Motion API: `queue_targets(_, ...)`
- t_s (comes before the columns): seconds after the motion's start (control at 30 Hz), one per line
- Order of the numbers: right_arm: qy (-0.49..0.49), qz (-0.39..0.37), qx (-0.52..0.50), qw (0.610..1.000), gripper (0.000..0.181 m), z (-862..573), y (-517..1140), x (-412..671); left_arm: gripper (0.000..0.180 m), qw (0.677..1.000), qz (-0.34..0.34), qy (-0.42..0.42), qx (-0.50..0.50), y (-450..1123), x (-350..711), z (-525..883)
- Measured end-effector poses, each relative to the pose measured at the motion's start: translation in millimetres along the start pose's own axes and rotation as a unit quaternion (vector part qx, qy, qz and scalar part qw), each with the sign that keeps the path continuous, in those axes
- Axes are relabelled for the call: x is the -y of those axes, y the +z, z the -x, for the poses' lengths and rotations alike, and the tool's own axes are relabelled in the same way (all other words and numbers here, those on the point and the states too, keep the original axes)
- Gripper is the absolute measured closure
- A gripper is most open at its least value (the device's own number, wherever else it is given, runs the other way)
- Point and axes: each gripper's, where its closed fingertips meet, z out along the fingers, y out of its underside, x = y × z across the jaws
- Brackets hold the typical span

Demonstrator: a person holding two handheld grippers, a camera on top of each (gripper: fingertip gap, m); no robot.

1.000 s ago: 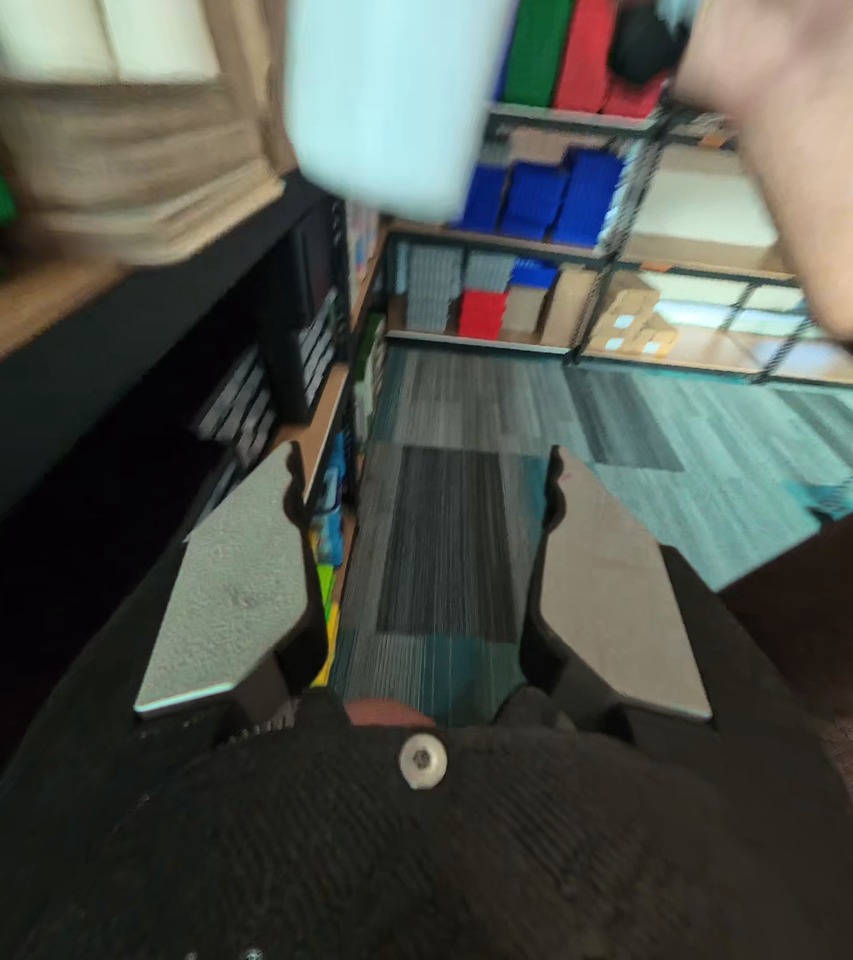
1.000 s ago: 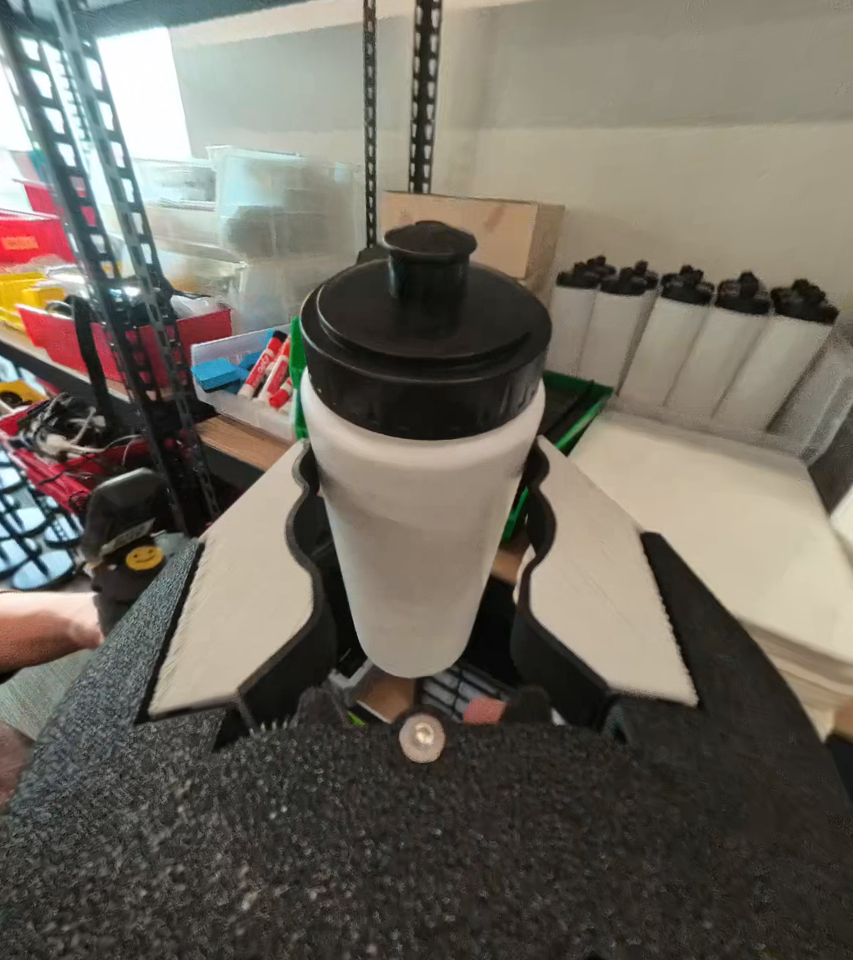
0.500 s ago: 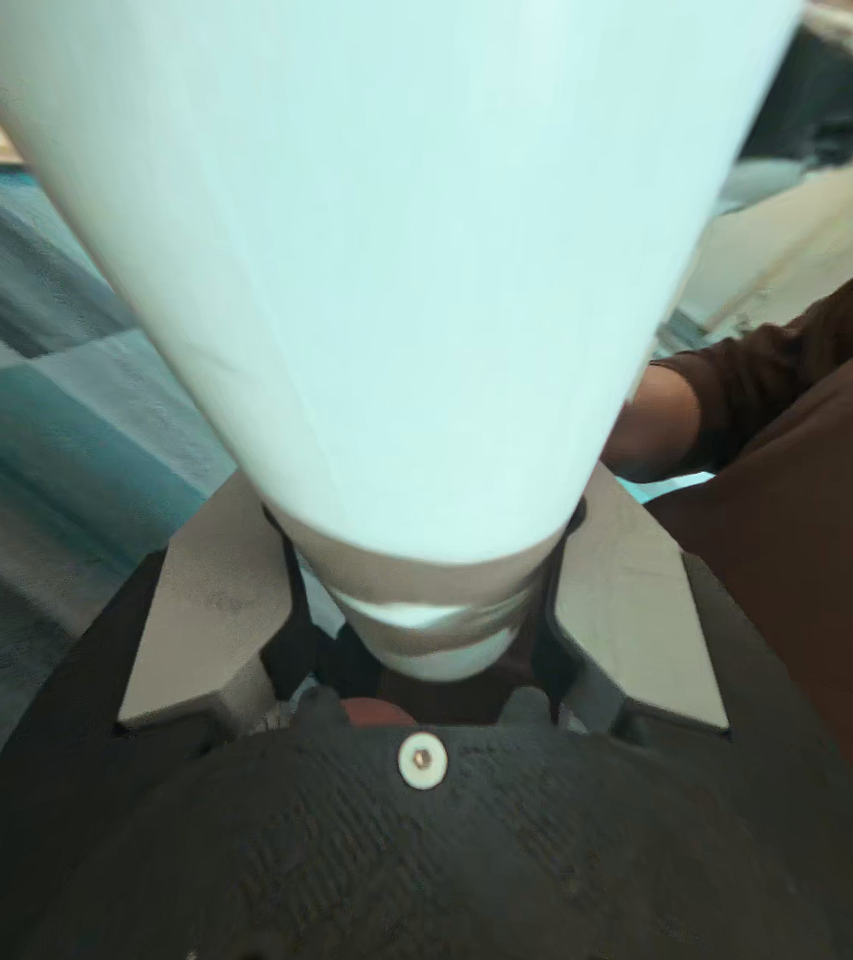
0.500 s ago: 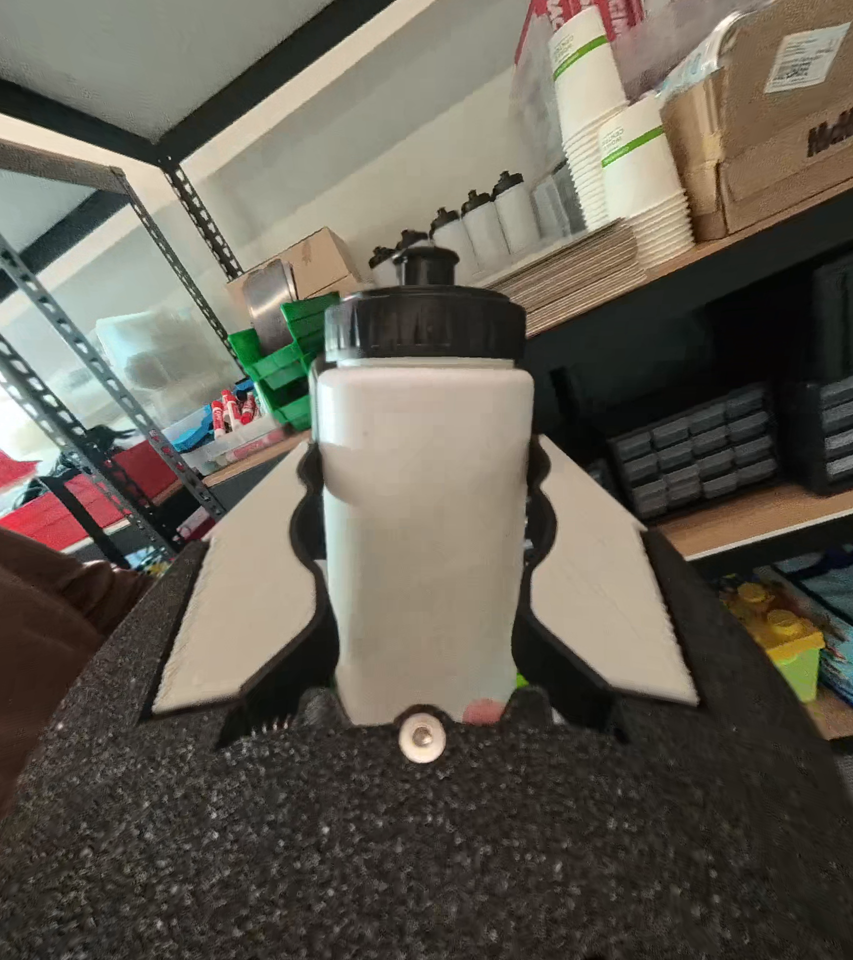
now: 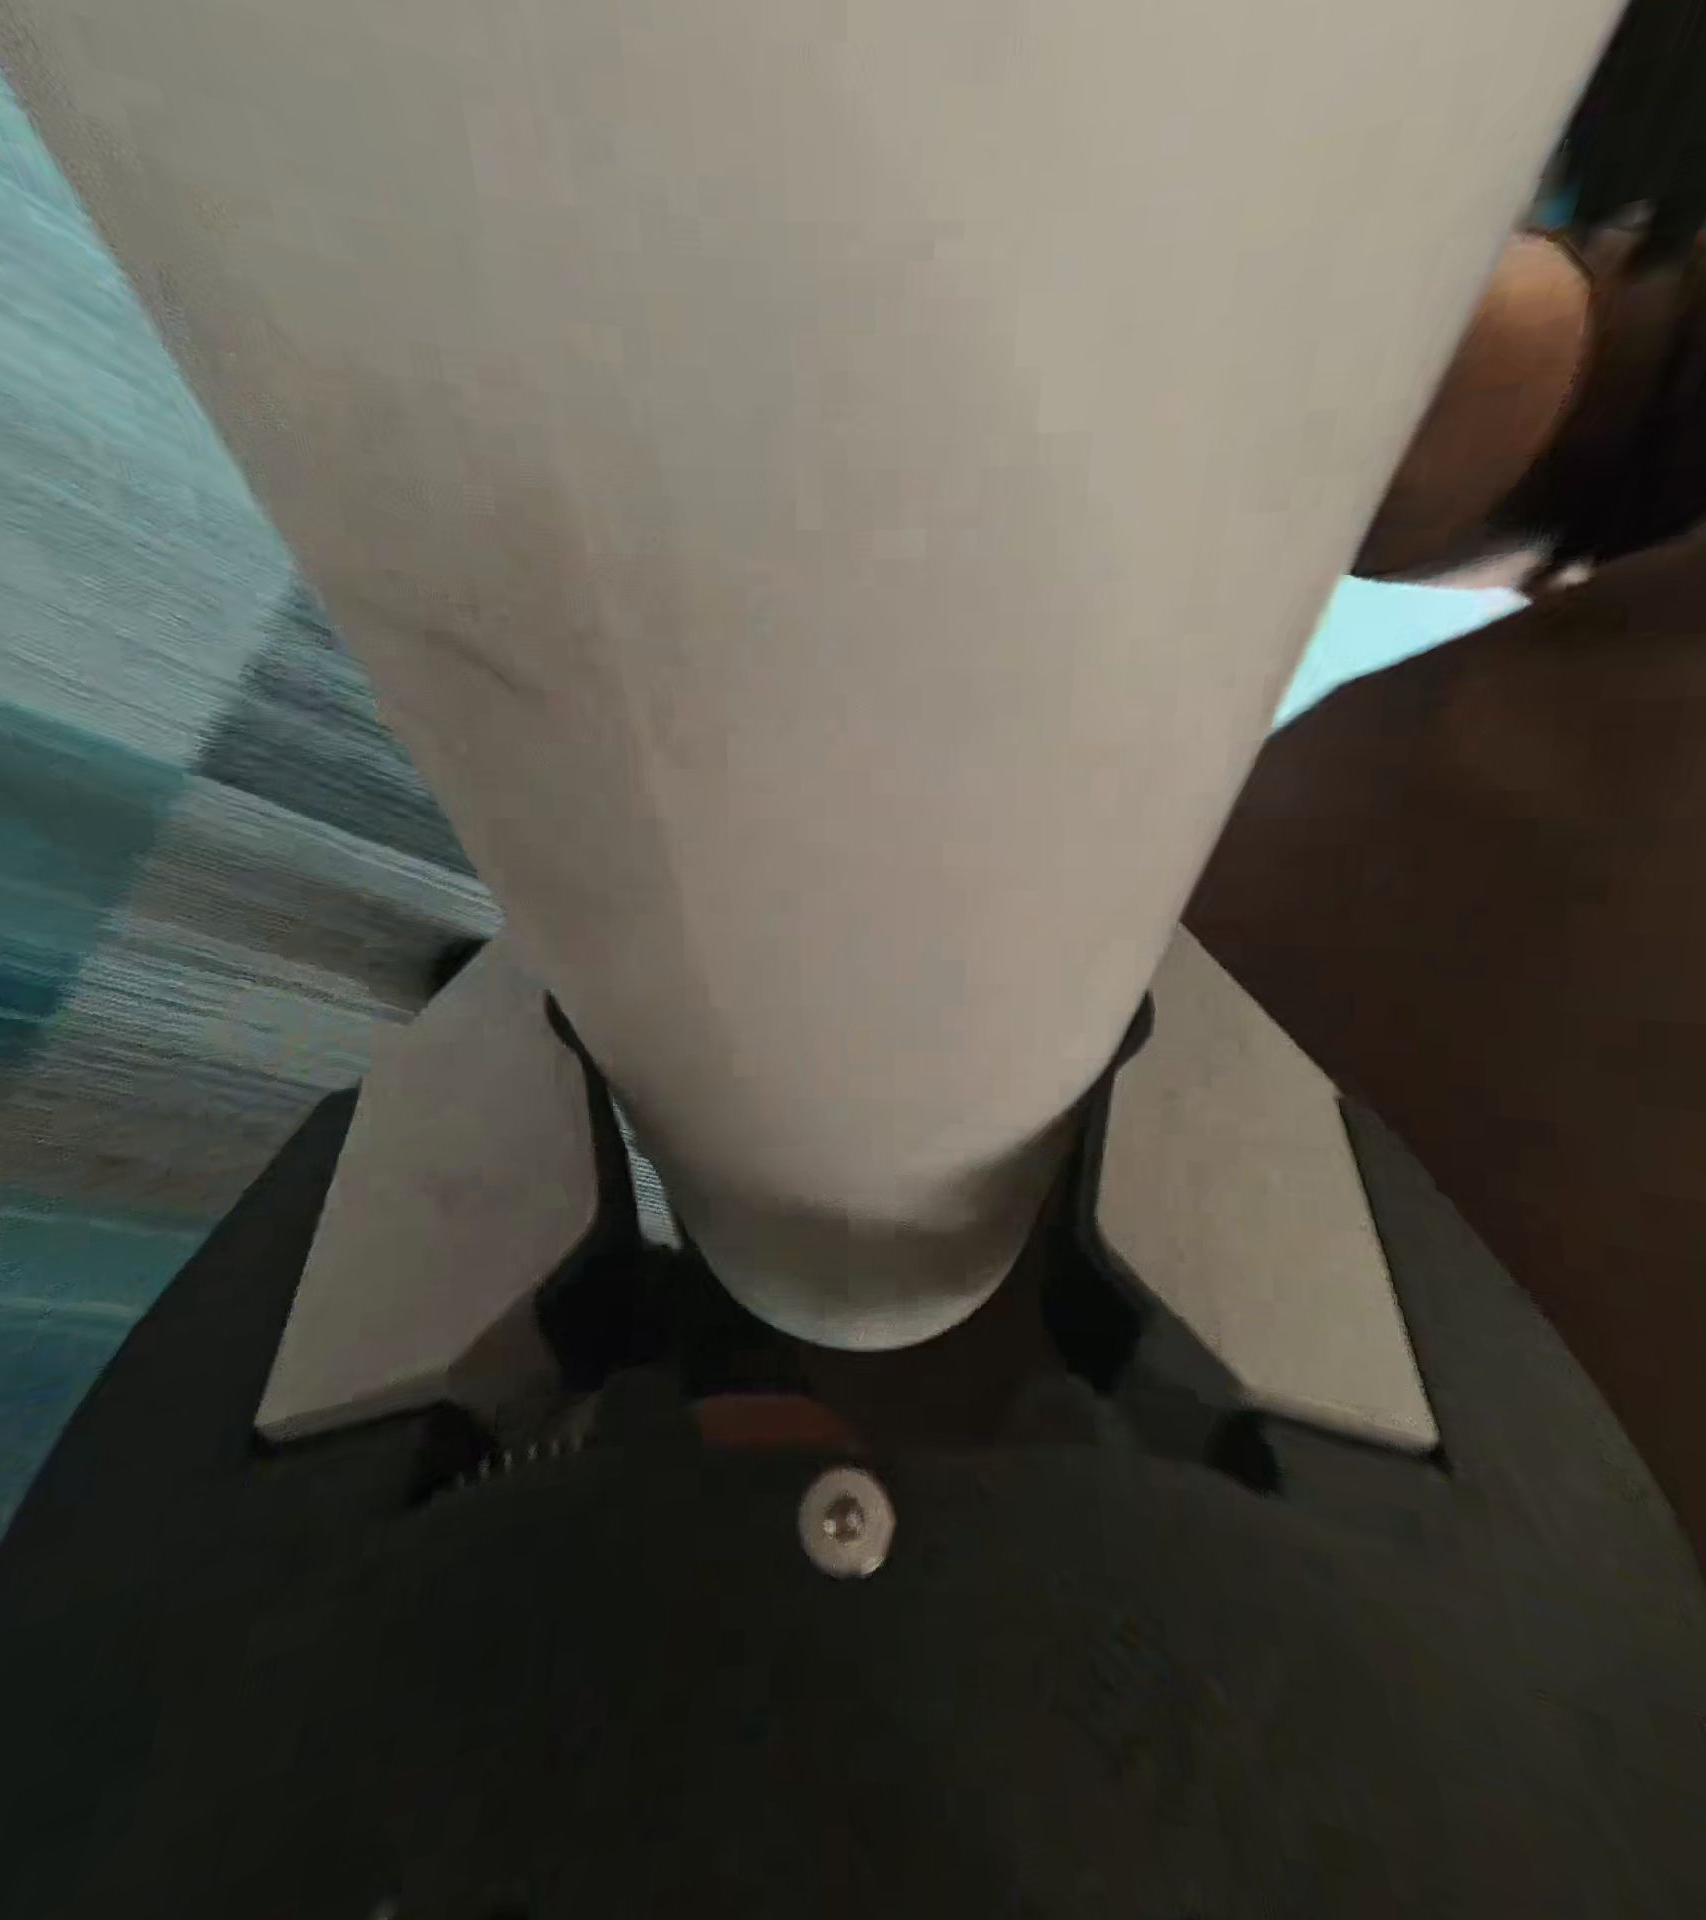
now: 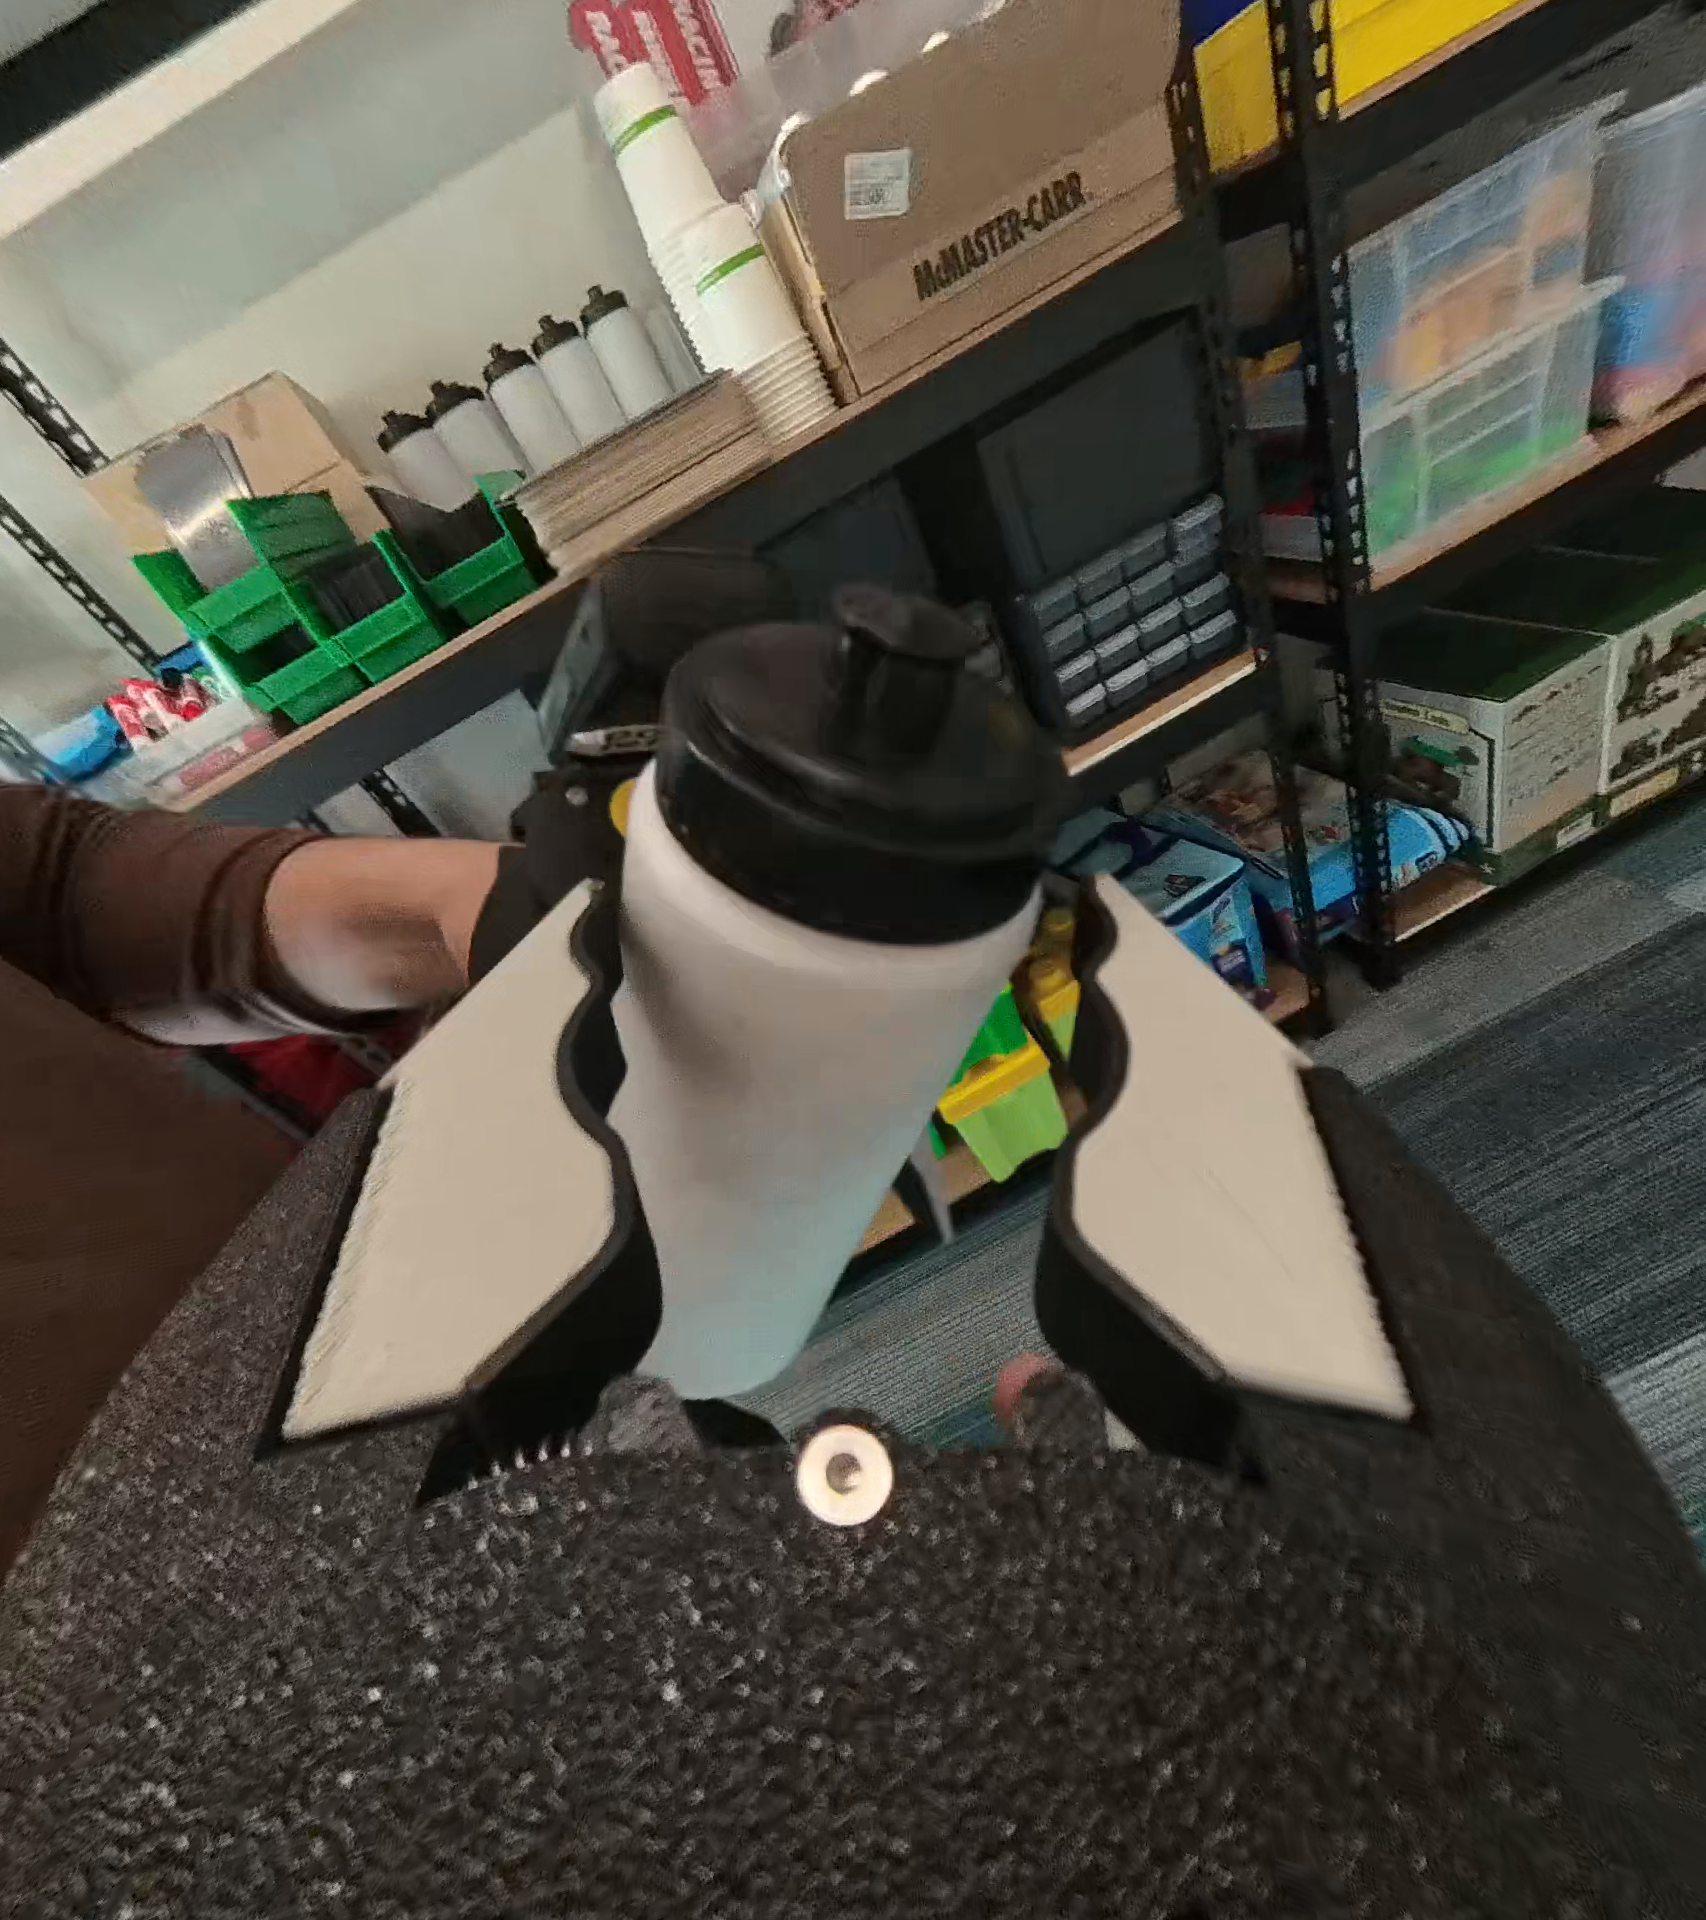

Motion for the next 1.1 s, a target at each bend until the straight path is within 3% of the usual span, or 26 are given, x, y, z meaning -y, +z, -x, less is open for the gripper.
queue_targets(0.03, 0.011, -0.006, 0.0, 1.0, 0.097, -3.4, -16.4, 0.2, 0.079, 0.999, 0.016, -0.003, -0.034, 10.1, 1.8, -8.9)
queue_targets(0.17, 0.064, -0.003, -0.007, 0.998, 0.104, -9.5, -66.5, -16.6, 0.079, 0.991, 0.095, 0.026, -0.092, 40.0, 0.1, -23.5)
queue_targets(0.33, 0.154, -0.054, -0.044, 0.986, 0.106, -2.4, -111.0, -22.4, 0.079, 0.97, 0.162, 0.074, -0.164, 67.0, -4.4, -52.3)
queue_targets(0.67, 0.222, -0.124, -0.27, 0.929, 0.106, 70.8, -172.1, -78.4, 0.079, 0.9, 0.182, 0.143, -0.369, 97.0, -57.6, -140.4)
queue_targets(0.77, 0.223, -0.151, -0.306, 0.913, 0.107, 110.3, -198.2, -102.4, 0.081, 0.84, 0.229, 0.151, -0.469, 101.4, -79.5, -181.1)
queue_targets(0.87, 0.225, -0.222, -0.288, 0.904, 0.107, 153.8, -231.1, -106.9, 0.08, 0.758, 0.287, 0.148, -0.566, 96.3, -85.4, -229.1)
queue_targets(1.0, 0.163, -0.253, -0.269, 0.915, 0.105, 218.9, -269.9, -111.6, 0.079, 0.64, 0.347, 0.162, -0.666, 93.6, -88.7, -276.7)
queue_targets(1.03, 0.147, -0.263, -0.261, 0.917, 0.105, 235.3, -281.7, -115.0, 0.079, 0.623, 0.362, 0.155, -0.676, 99.8, -89.5, -291.2)
queue_targets(1.1, 0.135, -0.284, -0.264, 0.912, 0.107, 262.6, -313.8, -125.4, 0.079, 0.63, 0.374, 0.158, -0.662, 127.3, -92.3, -322.7)
